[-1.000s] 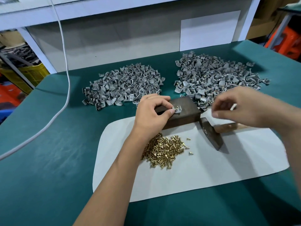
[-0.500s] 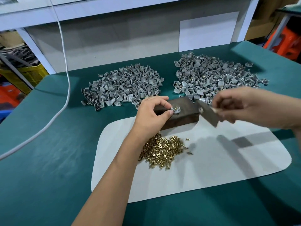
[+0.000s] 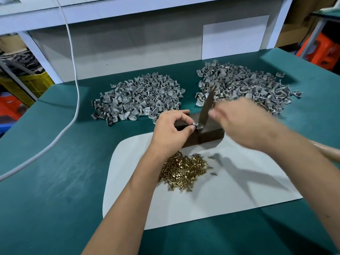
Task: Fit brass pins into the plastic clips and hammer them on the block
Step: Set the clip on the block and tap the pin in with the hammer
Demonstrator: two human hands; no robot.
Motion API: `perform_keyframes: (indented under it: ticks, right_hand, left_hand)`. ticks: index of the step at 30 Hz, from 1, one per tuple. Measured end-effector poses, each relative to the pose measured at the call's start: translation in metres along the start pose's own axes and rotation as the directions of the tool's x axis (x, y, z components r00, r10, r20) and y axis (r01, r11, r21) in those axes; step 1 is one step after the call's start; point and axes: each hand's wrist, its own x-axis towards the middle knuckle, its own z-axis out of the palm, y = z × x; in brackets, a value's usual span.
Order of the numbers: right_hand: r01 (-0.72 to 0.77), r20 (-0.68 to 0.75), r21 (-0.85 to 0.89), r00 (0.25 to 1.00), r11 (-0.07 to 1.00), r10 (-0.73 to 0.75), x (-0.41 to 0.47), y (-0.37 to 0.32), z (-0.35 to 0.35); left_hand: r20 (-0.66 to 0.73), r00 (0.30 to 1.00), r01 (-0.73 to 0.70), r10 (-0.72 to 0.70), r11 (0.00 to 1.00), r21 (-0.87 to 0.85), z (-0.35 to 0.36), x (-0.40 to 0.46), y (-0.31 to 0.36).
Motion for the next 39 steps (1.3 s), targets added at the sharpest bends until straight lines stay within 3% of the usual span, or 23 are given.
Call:
perform_keyframes:
  ticks: [1,3,7,8,11,12,13,16,17,20,22,24,26,30,32,35,39]
  right_hand:
    - [-0.039,0.091,-0.04,0.995,0.998,0.042,0.0,0.002,0.003]
    - [-0.073,0.135,-0.081,0.987,0.994,0.084,0.003,0.007,-0.002]
    - [0.001,-0.173,0.043,0.985,0.999,0.007,0.001,0.003,-0.009]
    - [0.013,-0.172,0.032,0.985,0.999,-0.008,0.0,-0.003,-0.005]
    - [-0.034,0.077,-0.115,0.996,0.993,0.043,-0.001,-0.013,0.006]
    - [-0.04,0.098,-0.146,0.994,0.988,0.055,0.002,-0.011,0.004]
    - [-0.041,0.071,-0.156,0.996,0.987,0.053,0.005,-0.01,-0.001]
    - [-0.029,-0.204,-0.062,0.979,0.998,0.016,0.002,-0.007,-0.004]
    - [-0.024,-0.208,-0.062,0.978,0.998,0.01,0.0,-0.01,0.0]
    - [-0.079,0.045,-0.152,0.995,0.985,0.087,0.001,-0.017,0.01]
    - [-0.077,0.089,-0.252,0.991,0.965,0.103,0.01,-0.013,-0.003]
    - [-0.071,-0.05,-0.254,0.997,0.964,0.06,0.013,-0.011,-0.012]
    - [-0.056,-0.191,-0.143,0.981,0.988,0.027,0.006,-0.017,-0.009]
    - [-0.087,0.129,-0.205,0.985,0.975,0.115,0.003,-0.025,0.002]
    - [-0.088,0.112,-0.246,0.987,0.965,0.119,0.01,-0.021,-0.009]
    - [-0.082,-0.117,-0.193,0.991,0.978,0.06,0.01,-0.021,-0.011]
    - [-0.117,0.159,-0.244,0.974,0.963,0.159,0.008,-0.026,-0.002]
  left_hand:
    - [0.001,1.0,0.002,-0.002,1.0,-0.001,0.0,-0.001,0.001]
    - [0.002,1.0,0.011,-0.011,1.0,-0.006,0.0,-0.001,0.003]
    - [0.005,1.0,0.014,-0.013,1.0,-0.017,-0.001,-0.001,0.004]
    - [0.006,1.0,0.011,-0.011,1.0,-0.018,-0.002,-0.001,0.004]
    - [0.001,1.0,0.018,-0.018,1.0,-0.017,-0.002,-0.002,0.005]
    - [0.002,1.0,0.017,-0.017,1.0,-0.012,-0.001,-0.002,0.006]
    - [0.001,1.0,0.016,-0.016,1.0,-0.008,-0.001,-0.002,0.005]
    - [0.004,1.0,0.015,-0.014,1.0,-0.011,-0.001,-0.001,0.005]
    - [-0.001,1.0,0.014,-0.014,1.0,-0.018,-0.001,-0.001,0.005]
    - [-0.011,1.0,0.015,-0.016,0.999,-0.038,-0.001,-0.002,0.007]
    - [-0.006,1.0,0.016,-0.016,0.999,-0.029,-0.002,-0.003,0.007]
    - [-0.001,1.0,0.02,-0.02,1.0,-0.014,-0.001,-0.002,0.006]
    - [-0.005,1.0,0.024,-0.024,0.999,-0.021,-0.002,-0.002,0.005]
    - [-0.005,1.0,0.015,-0.015,1.0,-0.026,-0.001,-0.001,0.006]
    - [-0.01,1.0,0.019,-0.019,1.0,-0.02,-0.001,-0.002,0.006]
    - [-0.006,1.0,0.027,-0.027,0.999,-0.023,-0.001,-0.001,0.005]
    - [-0.002,1.0,0.031,-0.031,0.999,-0.015,-0.001,0.0,0.005]
